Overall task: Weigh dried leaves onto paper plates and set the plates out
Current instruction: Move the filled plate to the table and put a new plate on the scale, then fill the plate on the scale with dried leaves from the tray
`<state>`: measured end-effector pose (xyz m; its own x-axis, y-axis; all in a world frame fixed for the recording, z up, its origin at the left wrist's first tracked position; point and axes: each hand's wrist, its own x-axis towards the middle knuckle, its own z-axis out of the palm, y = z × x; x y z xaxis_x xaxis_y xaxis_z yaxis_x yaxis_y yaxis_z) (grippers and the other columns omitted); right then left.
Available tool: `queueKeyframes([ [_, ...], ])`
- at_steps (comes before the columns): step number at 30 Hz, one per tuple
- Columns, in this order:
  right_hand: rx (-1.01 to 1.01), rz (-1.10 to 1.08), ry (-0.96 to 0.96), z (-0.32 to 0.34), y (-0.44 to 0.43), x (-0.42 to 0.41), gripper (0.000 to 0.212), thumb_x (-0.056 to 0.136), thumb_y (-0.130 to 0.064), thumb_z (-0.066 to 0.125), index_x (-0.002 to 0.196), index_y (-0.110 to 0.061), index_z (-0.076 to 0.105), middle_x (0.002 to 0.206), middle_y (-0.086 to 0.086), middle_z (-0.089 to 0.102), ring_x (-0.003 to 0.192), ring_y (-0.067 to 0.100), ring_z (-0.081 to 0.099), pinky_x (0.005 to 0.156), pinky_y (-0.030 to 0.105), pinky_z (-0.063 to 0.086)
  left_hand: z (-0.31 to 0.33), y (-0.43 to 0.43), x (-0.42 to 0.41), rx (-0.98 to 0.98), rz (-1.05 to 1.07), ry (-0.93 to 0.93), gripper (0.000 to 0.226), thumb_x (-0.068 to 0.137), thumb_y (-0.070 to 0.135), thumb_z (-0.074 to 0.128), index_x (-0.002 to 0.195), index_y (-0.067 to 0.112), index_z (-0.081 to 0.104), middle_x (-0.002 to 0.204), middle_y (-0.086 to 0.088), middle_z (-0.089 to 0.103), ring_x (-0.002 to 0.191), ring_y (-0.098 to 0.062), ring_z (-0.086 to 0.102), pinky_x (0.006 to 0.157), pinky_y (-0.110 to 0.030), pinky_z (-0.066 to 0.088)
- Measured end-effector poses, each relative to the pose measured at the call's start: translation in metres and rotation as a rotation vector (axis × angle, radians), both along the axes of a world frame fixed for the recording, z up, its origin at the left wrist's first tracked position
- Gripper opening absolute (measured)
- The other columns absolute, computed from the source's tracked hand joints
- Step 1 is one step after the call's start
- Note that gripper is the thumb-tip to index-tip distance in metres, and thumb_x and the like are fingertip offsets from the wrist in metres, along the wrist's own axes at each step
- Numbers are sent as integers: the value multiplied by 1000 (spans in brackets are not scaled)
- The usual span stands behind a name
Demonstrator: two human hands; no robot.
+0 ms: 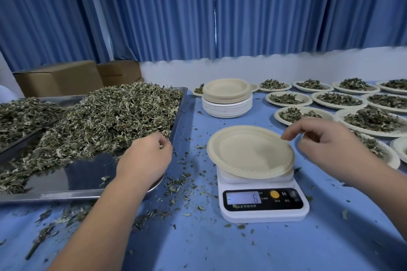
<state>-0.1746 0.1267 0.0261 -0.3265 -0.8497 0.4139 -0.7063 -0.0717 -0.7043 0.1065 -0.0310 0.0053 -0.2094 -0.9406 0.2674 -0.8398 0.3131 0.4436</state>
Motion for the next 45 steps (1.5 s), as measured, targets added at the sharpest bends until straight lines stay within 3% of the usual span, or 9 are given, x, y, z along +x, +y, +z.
queueKeyframes([
  [4, -15, -97, -60, -5, -3, -2, 40, 81, 10, 47, 70, -23, 68, 48, -22, 55, 34, 7, 36, 34, 11, 26, 1, 3, 0, -21, -15, -32, 18, 95, 32, 41, 95, 30, 59, 73, 4, 66, 60, -19, 61, 58, -33, 52],
  [8, -21, -150, -75, -8, -5, -1, 40, 81, 6, 49, 66, -26, 68, 65, -12, 65, 34, 6, 36, 34, 12, 28, 0, 6, 3, -27, -25, -62, 17, 95, 34, 43, 96, 31, 59, 71, 5, 66, 58, -19, 62, 56, -32, 50],
  [14, 3, -163, -70, -8, -5, 1, 37, 81, 4, 48, 68, -25, 67, 59, -20, 62, 34, 7, 36, 34, 11, 27, -2, 10, 4, -18, -29, -60, 17, 95, 38, 44, 93, 31, 60, 67, 2, 66, 58, -20, 62, 55, -31, 48],
  [23, -19, -174, -92, -7, -4, 6, 31, 83, 1, 49, 72, -22, 67, 56, 0, 57, 31, 8, 31, 32, 14, 24, 2, 12, 9, 16, -31, -97, 14, 95, 47, 45, 97, 36, 54, 74, 7, 64, 61, -14, 62, 58, -30, 52],
  [29, -51, -181, -58, -6, -2, 0, 31, 83, 3, 50, 73, -20, 68, 54, 2, 54, 33, 8, 35, 33, 12, 25, 34, -10, 5, -144, -6, 19, 19, 96, 40, 46, 86, 34, 61, 63, 10, 63, 48, -7, 55, 40, -19, 33],
  [34, -56, -184, -32, -7, -6, -3, 31, 82, 4, 52, 71, -20, 68, 45, -13, 51, 37, 6, 40, 36, 12, 28, 52, -65, -4, -70, -46, -13, 43, 101, 45, 38, 120, 17, 64, 104, -2, 68, 85, -17, 59, 73, -26, 42],
  [38, -54, -183, -29, -8, -6, -3, 31, 82, 4, 53, 69, -21, 67, 48, -20, 52, 39, 5, 43, 37, 12, 30, 48, -88, -13, 106, -120, -65, 63, 98, 60, 30, 141, 18, 48, 146, -8, 47, 131, -29, 45, 107, -39, 33],
  [42, -60, -178, -59, -9, -8, -5, 33, 83, 3, 54, 68, -23, 68, 46, -14, 51, 37, 8, 40, 34, 13, 26, 39, -96, -23, 309, -203, -199, 78, 92, 68, 17, 151, 20, 32, 158, -5, 28, 144, -28, 27, 116, -43, 19],
  [45, -62, -181, -64, -9, -9, -7, 33, 82, 3, 54, 68, -23, 68, 42, -13, 48, 34, 9, 37, 32, 13, 23, 37, -98, -25, 524, -205, -277, 93, 81, 78, 12, 153, 21, 27, 160, -3, 20, 146, -28, 22, 118, -48, 20],
])
